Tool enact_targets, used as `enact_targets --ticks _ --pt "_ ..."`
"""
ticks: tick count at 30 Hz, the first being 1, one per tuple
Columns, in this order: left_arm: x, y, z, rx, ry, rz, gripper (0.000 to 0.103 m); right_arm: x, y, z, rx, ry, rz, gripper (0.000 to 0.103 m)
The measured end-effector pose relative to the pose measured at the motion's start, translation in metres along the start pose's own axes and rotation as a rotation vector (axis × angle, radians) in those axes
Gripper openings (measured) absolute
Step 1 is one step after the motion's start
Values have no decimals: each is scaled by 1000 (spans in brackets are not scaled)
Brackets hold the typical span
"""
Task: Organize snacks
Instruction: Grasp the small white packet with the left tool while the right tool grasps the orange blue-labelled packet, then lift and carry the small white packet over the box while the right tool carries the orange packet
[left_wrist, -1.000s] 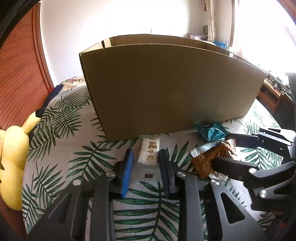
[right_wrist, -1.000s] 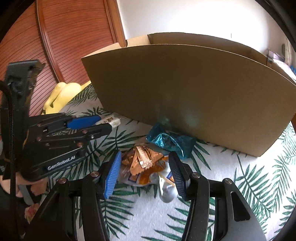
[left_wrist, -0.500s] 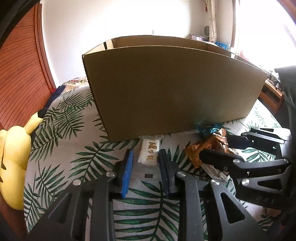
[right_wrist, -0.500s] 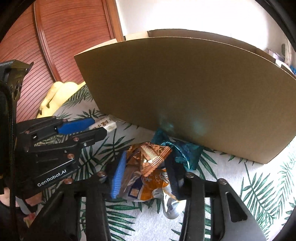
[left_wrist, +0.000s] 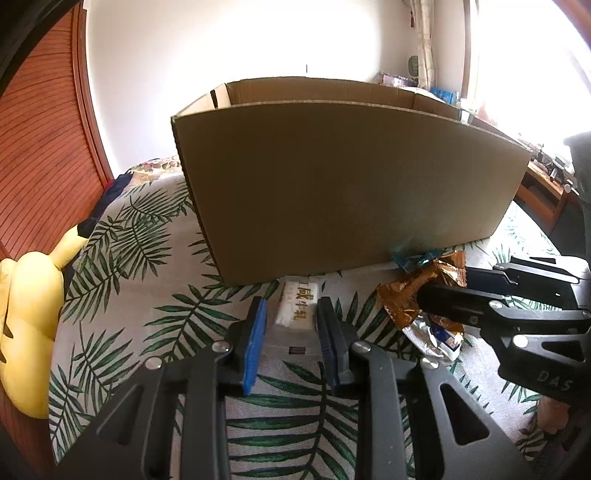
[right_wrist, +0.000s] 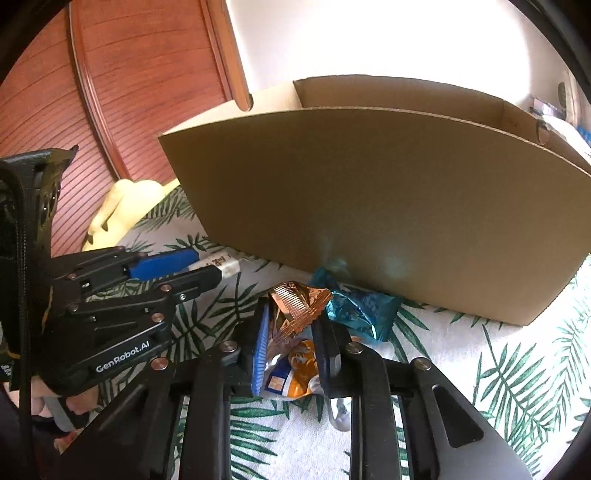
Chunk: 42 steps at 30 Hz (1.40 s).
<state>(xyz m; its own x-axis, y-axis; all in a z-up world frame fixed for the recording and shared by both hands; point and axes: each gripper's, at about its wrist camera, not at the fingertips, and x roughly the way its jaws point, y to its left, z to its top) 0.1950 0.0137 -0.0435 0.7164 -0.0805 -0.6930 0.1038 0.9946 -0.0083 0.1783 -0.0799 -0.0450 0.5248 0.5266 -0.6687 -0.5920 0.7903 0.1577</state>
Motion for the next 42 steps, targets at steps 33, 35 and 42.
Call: enact_targets --ticks 33,35,42 --pt "13 -4 -1 57 96 -16 37 -53 -1 -17 -57 -68 -17 21" --pt "16 -5 -1 58 103 -5 20 -54 -1 -17 -57 -71 -17 21" --pt "0 -10 5 49 57 -16 19 -62 -2 -17 -59 -83 -17 21"
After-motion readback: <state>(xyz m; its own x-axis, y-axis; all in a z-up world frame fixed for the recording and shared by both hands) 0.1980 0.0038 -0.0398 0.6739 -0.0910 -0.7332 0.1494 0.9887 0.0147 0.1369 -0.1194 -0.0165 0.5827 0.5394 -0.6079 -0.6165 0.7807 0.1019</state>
